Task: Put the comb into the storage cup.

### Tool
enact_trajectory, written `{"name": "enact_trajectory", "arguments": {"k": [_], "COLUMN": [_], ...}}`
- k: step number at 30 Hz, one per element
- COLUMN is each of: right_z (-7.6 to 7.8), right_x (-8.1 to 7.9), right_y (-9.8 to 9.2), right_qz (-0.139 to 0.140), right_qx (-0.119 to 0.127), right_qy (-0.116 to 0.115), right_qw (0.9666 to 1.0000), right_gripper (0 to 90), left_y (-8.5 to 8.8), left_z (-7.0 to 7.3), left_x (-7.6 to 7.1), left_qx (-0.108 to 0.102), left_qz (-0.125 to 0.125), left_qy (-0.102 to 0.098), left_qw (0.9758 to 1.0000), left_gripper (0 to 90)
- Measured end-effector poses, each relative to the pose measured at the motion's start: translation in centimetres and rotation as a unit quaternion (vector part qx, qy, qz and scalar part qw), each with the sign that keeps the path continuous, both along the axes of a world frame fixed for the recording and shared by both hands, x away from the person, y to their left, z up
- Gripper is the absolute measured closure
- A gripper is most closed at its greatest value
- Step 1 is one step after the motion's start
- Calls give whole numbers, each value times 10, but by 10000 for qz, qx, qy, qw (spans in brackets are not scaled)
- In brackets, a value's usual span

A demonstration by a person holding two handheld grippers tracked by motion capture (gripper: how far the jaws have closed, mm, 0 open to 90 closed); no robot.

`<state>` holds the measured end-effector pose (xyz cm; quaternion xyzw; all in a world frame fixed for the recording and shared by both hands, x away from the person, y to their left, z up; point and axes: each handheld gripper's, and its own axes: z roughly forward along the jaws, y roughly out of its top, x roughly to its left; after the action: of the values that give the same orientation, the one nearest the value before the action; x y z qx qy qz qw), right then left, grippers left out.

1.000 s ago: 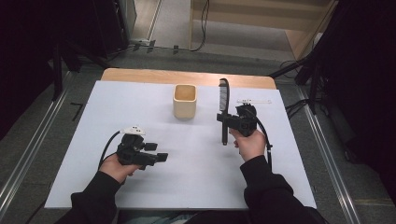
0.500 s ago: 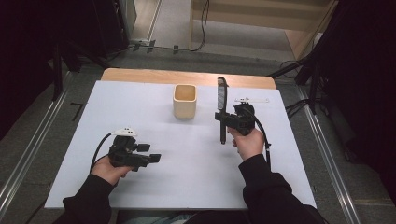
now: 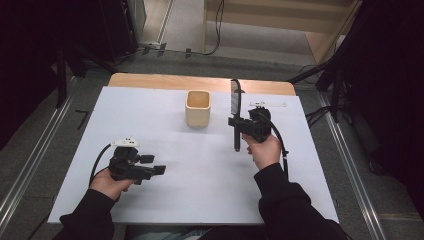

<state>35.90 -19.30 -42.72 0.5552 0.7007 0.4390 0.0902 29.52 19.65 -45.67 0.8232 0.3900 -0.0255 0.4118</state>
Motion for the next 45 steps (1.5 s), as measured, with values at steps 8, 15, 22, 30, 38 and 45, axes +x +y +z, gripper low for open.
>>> {"name": "enact_trajectory", "arguments": {"k": [8, 15, 22, 30, 38, 45], "right_z": [10, 17, 23, 32, 42, 45], "right_x": [8, 13, 20, 25, 32, 40], "right_y": [5, 9, 17, 23, 28, 35], "right_qz": [-11, -58, -55, -75, -99, -113], "right_qx": [-3, 47, 67, 79, 136, 119], "right_qy": [-150, -243, -301, -407, -500, -514], "right_qw": [9999, 9997, 9995, 9991, 9986, 9985], "right_gripper": [697, 696, 697, 696, 697, 697], "left_y": [4, 8, 10, 11, 13, 14], "left_z": [-1, 0, -1, -1, -2, -4], "left_x": [-1, -1, -1, -1, 2, 3], "left_qx": [37, 34, 34, 40, -6, 14], "left_qz": [31, 99, 105, 119, 147, 146], "left_qy": [-9, -8, 3, 16, 43, 55], "left_qw": [10000, 9999, 9999, 9999, 9999, 9999], "left_gripper": [295, 295, 295, 295, 295, 295]}}
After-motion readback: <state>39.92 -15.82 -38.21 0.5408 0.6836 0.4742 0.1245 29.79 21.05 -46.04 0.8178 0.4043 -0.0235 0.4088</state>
